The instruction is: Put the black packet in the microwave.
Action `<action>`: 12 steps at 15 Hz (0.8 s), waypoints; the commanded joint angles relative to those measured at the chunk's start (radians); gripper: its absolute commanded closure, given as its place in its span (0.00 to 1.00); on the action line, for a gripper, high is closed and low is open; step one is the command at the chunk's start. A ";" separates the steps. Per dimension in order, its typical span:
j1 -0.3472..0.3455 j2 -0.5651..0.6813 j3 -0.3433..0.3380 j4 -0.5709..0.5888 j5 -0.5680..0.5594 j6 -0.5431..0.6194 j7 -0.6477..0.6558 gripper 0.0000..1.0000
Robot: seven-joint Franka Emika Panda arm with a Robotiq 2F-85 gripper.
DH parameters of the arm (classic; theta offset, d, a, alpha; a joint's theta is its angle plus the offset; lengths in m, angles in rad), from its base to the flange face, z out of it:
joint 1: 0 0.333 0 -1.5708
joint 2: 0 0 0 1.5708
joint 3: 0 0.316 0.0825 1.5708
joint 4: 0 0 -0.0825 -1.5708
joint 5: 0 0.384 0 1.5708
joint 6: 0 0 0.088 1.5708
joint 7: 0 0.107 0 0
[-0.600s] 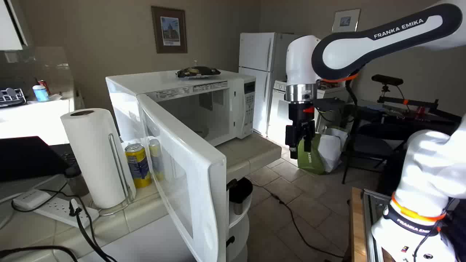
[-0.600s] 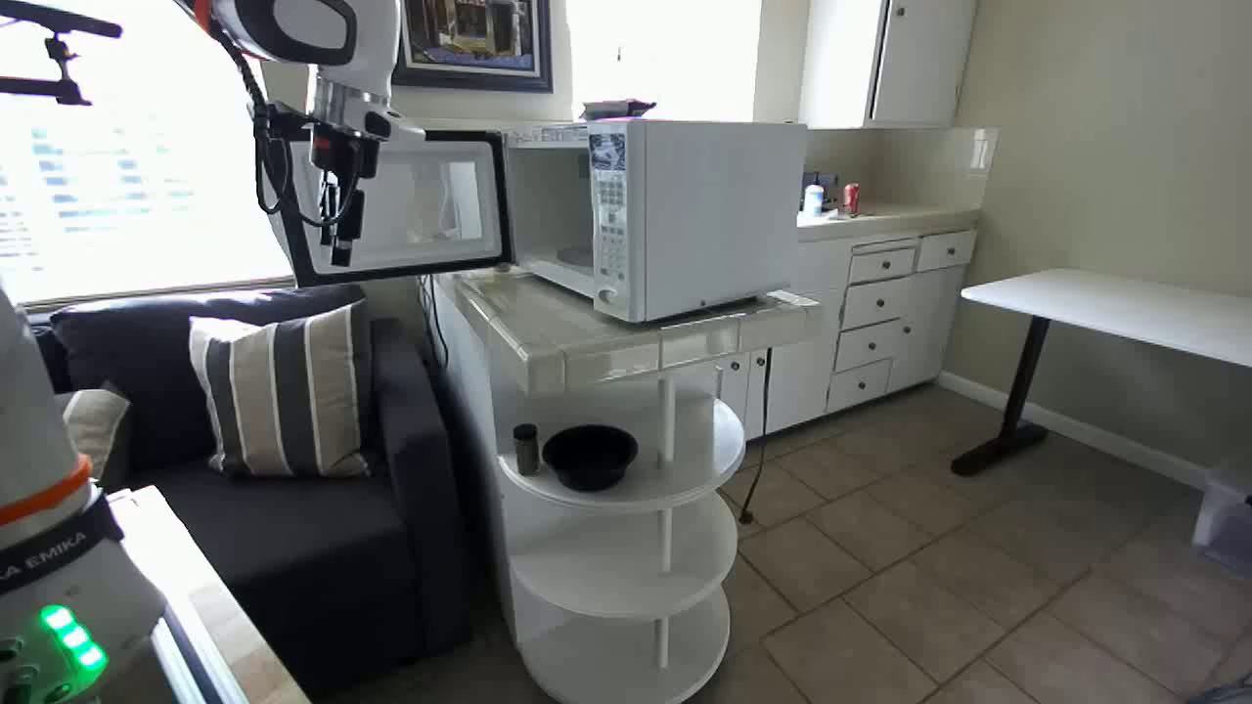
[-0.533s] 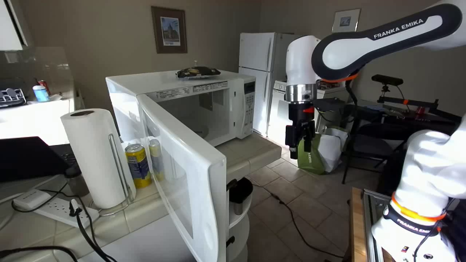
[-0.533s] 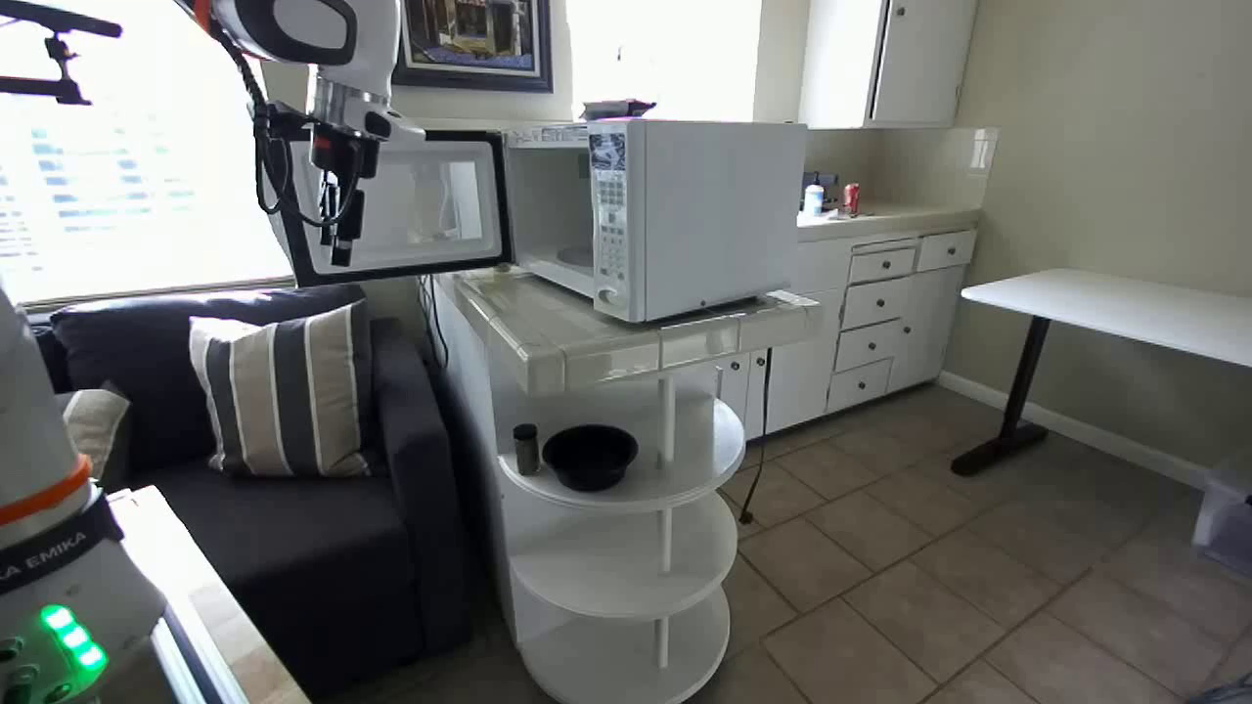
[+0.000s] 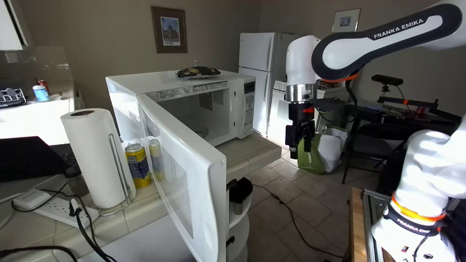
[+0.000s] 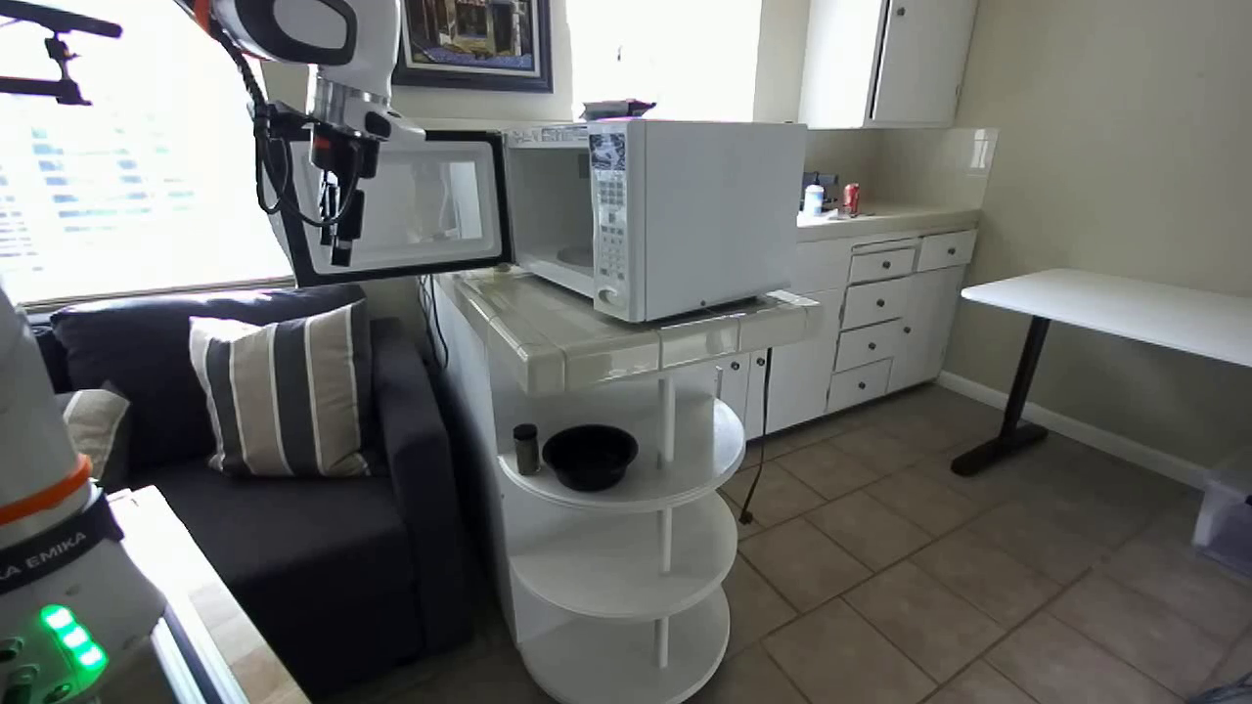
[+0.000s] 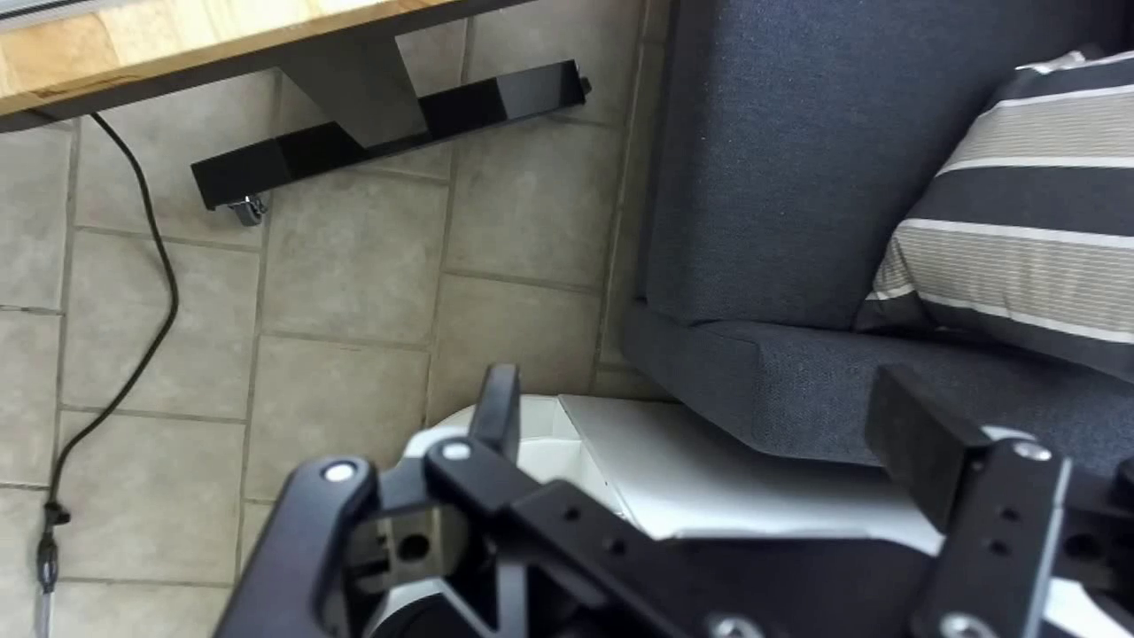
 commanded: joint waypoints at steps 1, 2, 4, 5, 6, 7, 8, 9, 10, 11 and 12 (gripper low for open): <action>-0.009 0.000 0.007 0.001 0.003 -0.002 -0.003 0.00; -0.009 0.000 0.007 0.001 0.003 -0.002 -0.003 0.00; -0.012 0.008 0.001 0.018 0.003 -0.014 -0.004 0.00; -0.021 0.002 -0.004 0.036 0.001 -0.022 0.007 0.00; -0.028 -0.004 -0.008 0.048 0.001 -0.012 0.010 0.00; -0.038 -0.008 -0.016 0.076 0.012 -0.018 0.025 0.00; -0.051 -0.009 -0.022 0.108 0.019 -0.033 0.055 0.00; -0.057 -0.013 -0.032 0.135 0.027 -0.037 0.054 0.00; -0.065 -0.015 -0.045 0.172 0.041 -0.049 0.061 0.00; -0.073 -0.017 -0.052 0.203 0.051 -0.045 0.074 0.00; -0.080 -0.014 -0.060 0.235 0.060 -0.035 0.076 0.00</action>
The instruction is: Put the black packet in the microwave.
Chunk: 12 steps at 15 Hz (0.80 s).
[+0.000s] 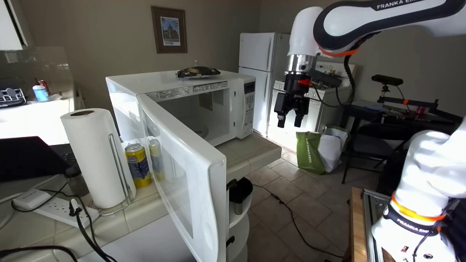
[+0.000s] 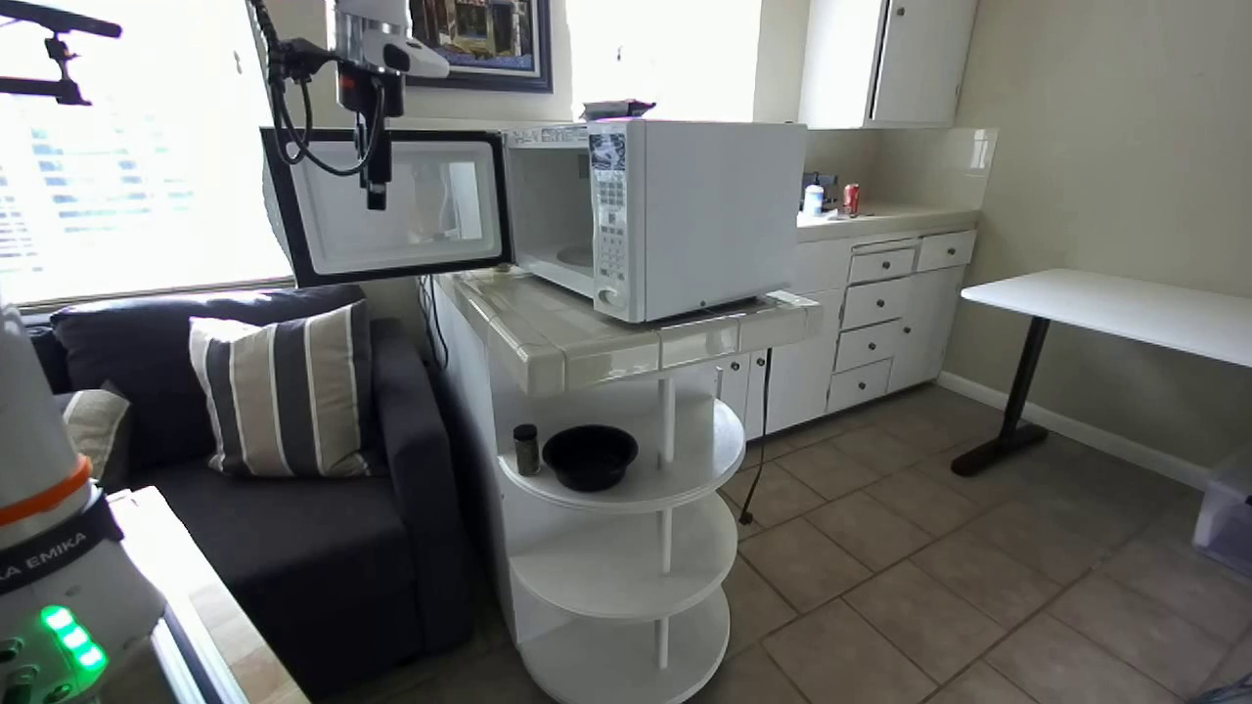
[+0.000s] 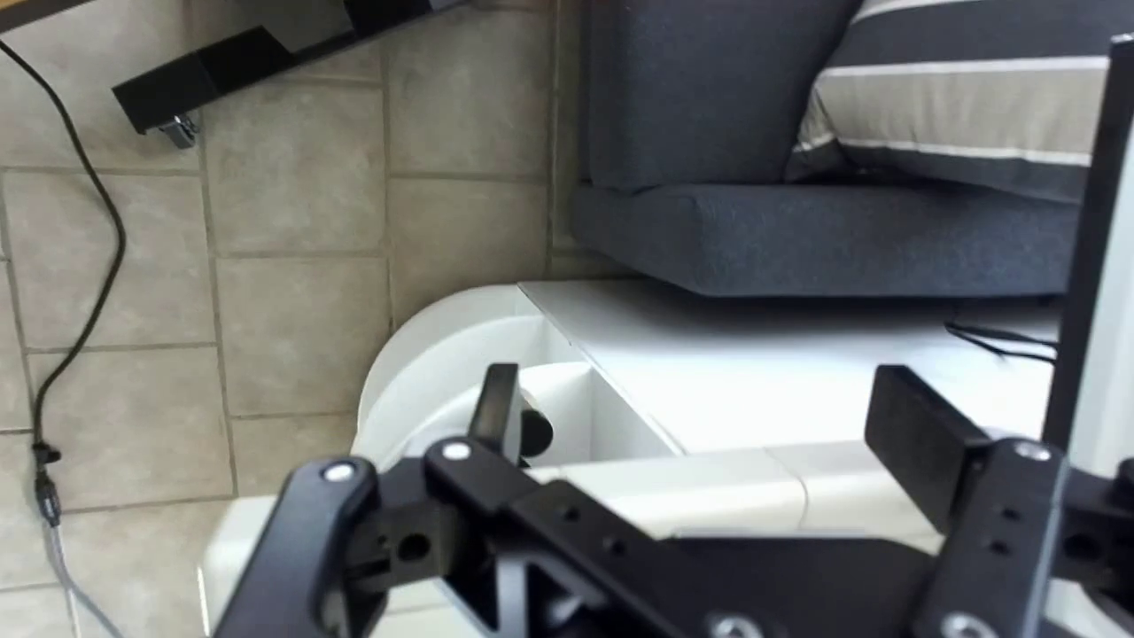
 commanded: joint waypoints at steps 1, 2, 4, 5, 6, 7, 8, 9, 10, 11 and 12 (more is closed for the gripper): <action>-0.027 0.000 -0.024 0.118 0.053 -0.005 0.035 0.00; -0.028 0.010 -0.033 0.153 0.066 0.001 0.025 0.00; -0.037 0.023 -0.042 0.212 0.102 0.074 0.032 0.00; -0.036 0.035 -0.051 0.239 0.122 0.098 0.019 0.00; -0.038 0.047 -0.057 0.268 0.131 0.129 0.013 0.00; -0.035 0.061 -0.068 0.287 0.152 0.174 -0.007 0.00; -0.031 0.081 -0.080 0.308 0.174 0.220 -0.022 0.00; -0.025 0.105 -0.091 0.327 0.198 0.255 -0.038 0.00; -0.019 0.128 -0.101 0.340 0.221 0.304 -0.064 0.00; -0.011 0.156 -0.114 0.358 0.255 0.330 -0.086 0.00; -0.002 0.187 -0.128 0.379 0.289 0.342 -0.120 0.00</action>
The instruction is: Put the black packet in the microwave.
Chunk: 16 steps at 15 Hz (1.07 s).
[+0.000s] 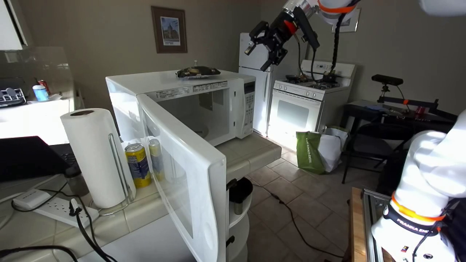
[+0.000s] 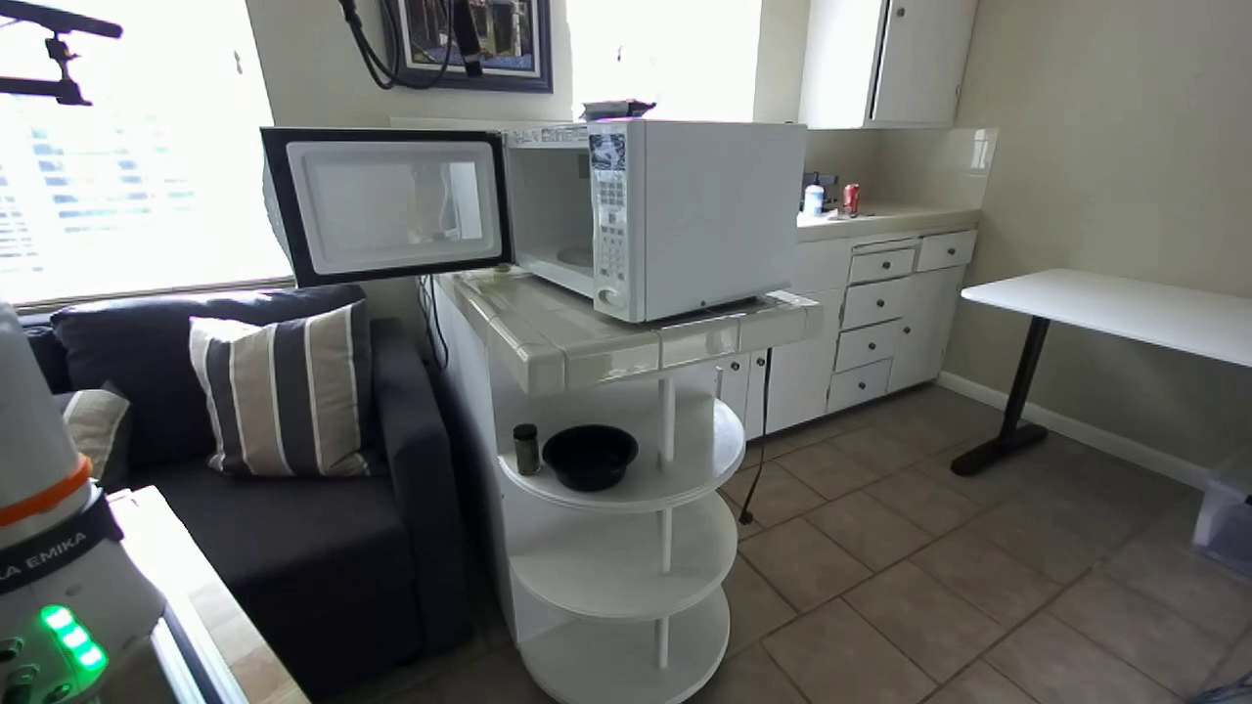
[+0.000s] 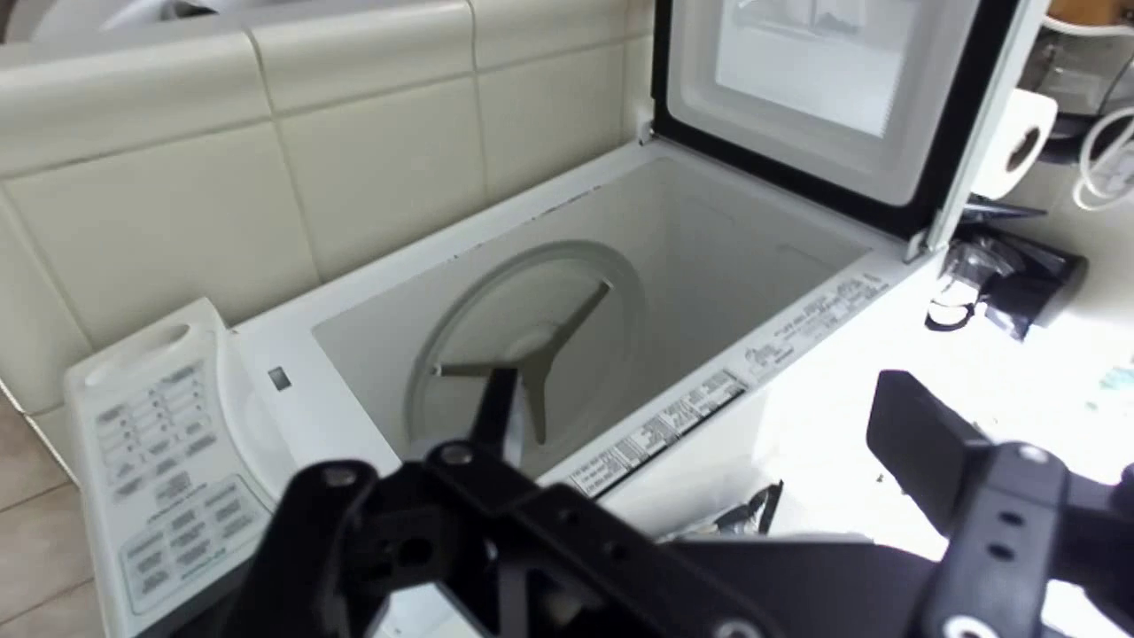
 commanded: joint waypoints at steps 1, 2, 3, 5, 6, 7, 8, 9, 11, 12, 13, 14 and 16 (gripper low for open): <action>0.035 0.125 -0.049 0.084 0.124 0.066 -0.106 0.00; 0.038 0.154 -0.057 0.103 0.158 0.088 -0.135 0.00; 0.036 0.186 -0.063 0.125 0.189 0.098 -0.159 0.00; 0.025 0.242 -0.072 0.164 0.242 0.106 -0.199 0.00; 0.019 0.268 -0.074 0.182 0.271 0.119 -0.212 0.00; 0.012 0.292 -0.076 0.203 0.294 0.120 -0.207 0.00; 0.006 0.307 -0.076 0.218 0.311 0.110 -0.197 0.00; 0.000 0.259 -0.061 0.169 0.265 0.110 -0.186 0.00; -0.006 0.292 -0.063 0.199 0.285 0.110 -0.186 0.00; -0.006 0.299 -0.063 0.206 0.287 0.110 -0.186 0.00; -0.006 0.302 -0.063 0.211 0.288 0.110 -0.186 0.00; -0.006 0.302 -0.063 0.213 0.288 0.110 -0.186 0.00; -0.006 0.302 -0.063 0.215 0.289 0.110 -0.186 0.00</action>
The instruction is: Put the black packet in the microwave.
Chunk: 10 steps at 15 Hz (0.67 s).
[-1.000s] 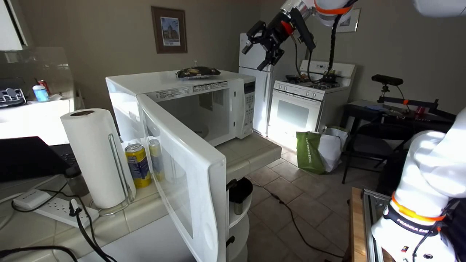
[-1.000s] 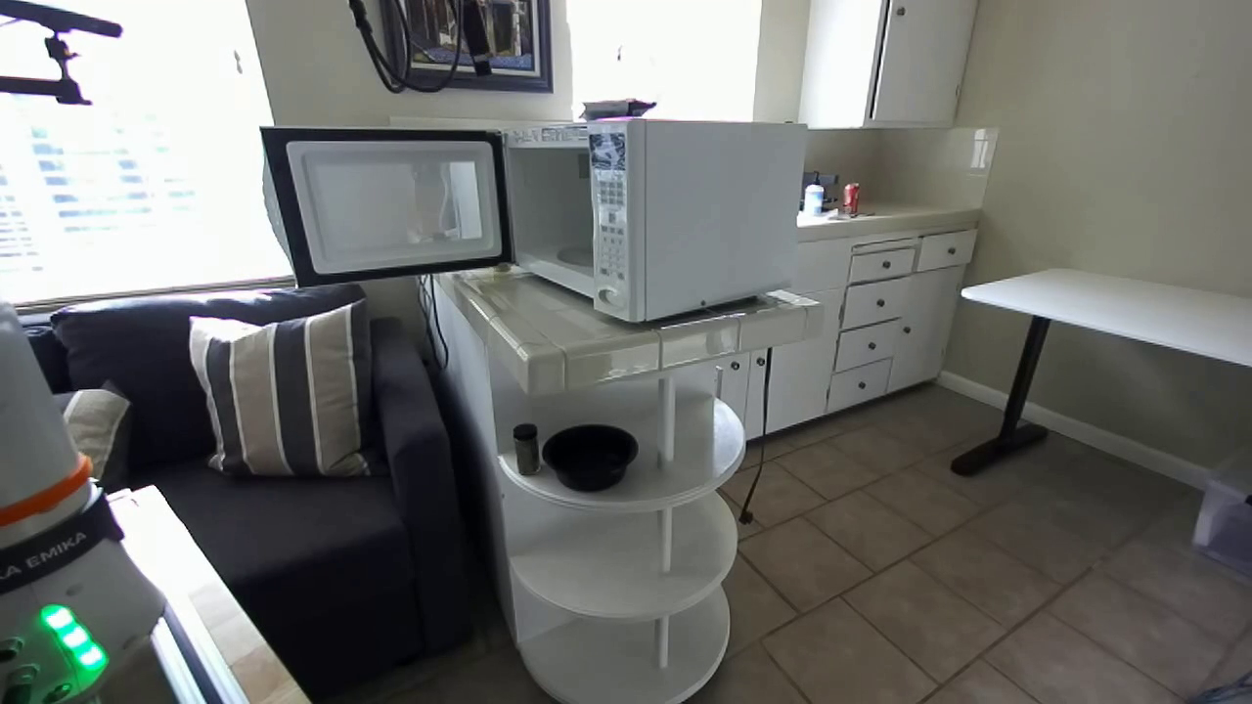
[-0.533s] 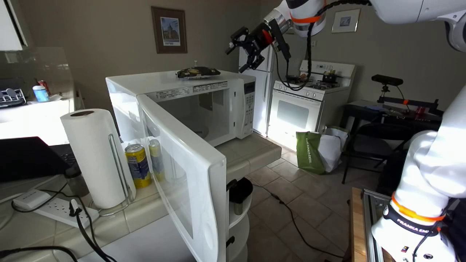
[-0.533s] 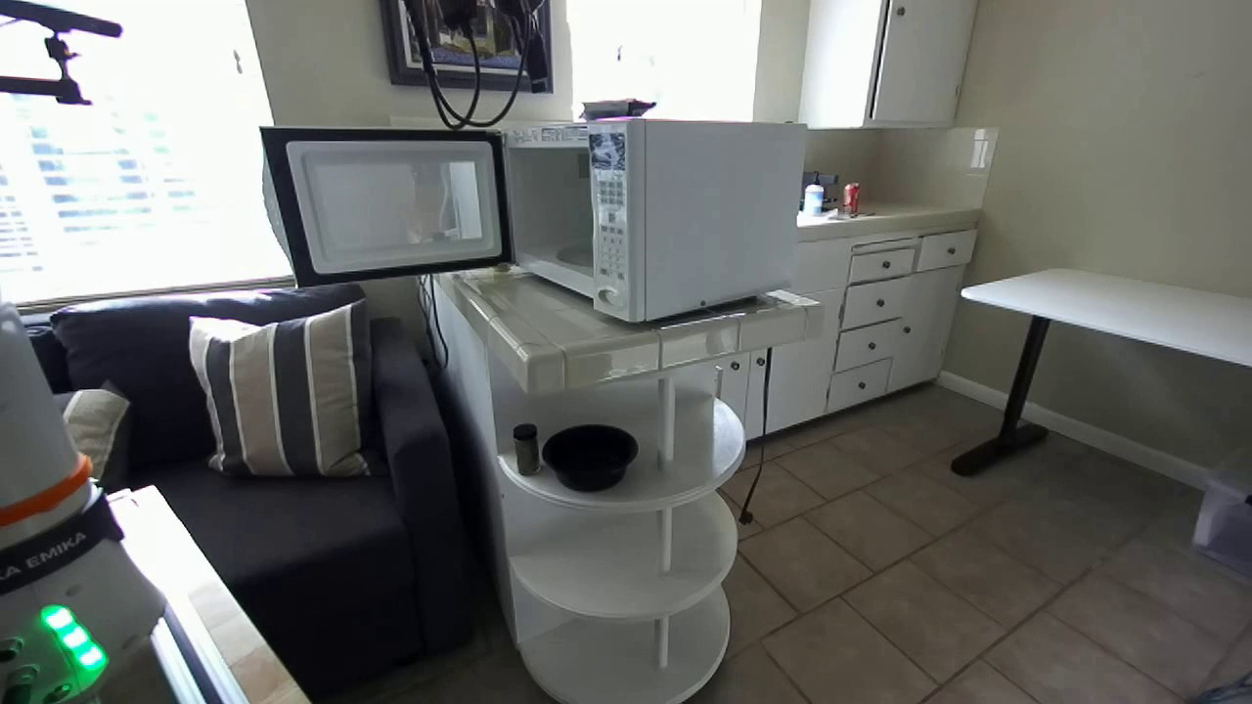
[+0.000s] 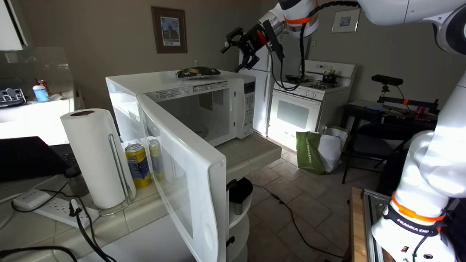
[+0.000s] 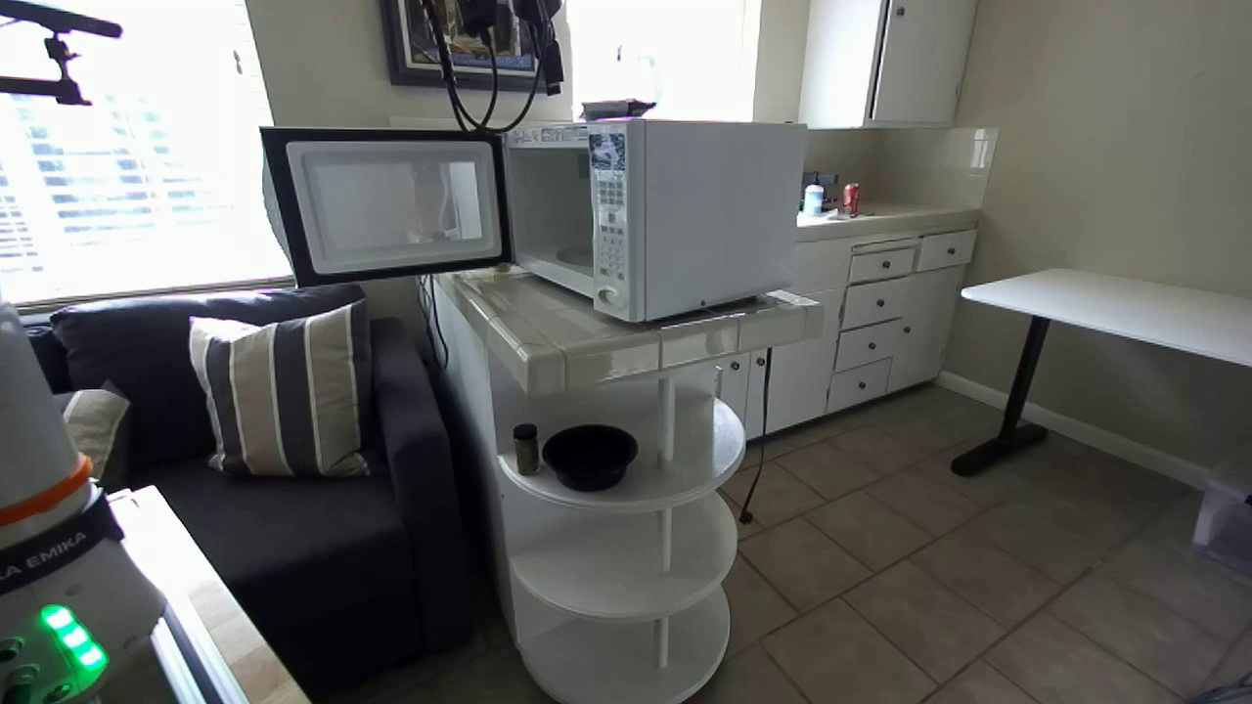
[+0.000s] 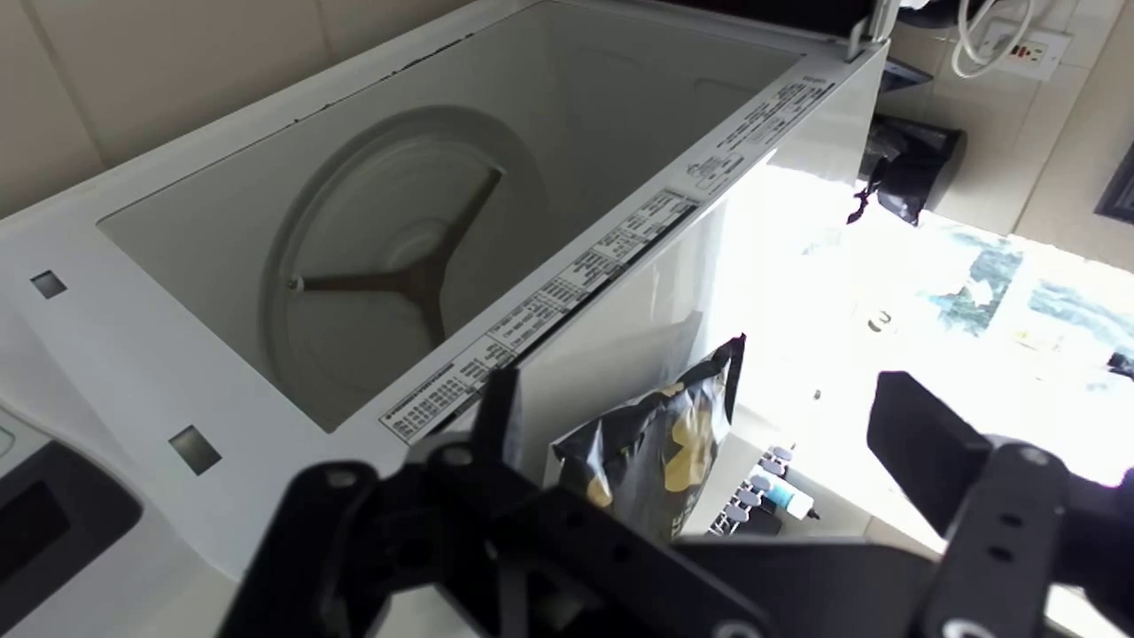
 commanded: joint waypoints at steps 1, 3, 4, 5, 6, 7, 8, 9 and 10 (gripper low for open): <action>-0.014 0.002 0.013 0.004 0.000 -0.004 0.001 0.00; -0.014 0.010 0.014 0.009 0.008 0.021 0.004 0.00; -0.014 0.017 0.017 0.011 0.014 0.049 0.004 0.00; -0.013 0.023 0.017 0.015 0.025 0.072 -0.002 0.00; -0.013 0.033 0.019 0.019 0.018 0.097 0.005 0.00; -0.014 0.046 0.020 0.024 0.014 0.123 0.015 0.00; -0.014 0.058 0.020 0.029 0.015 0.139 0.021 0.00; -0.014 0.070 0.021 0.032 0.020 0.161 0.022 0.00; -0.015 0.082 0.021 0.037 0.018 0.175 0.027 0.00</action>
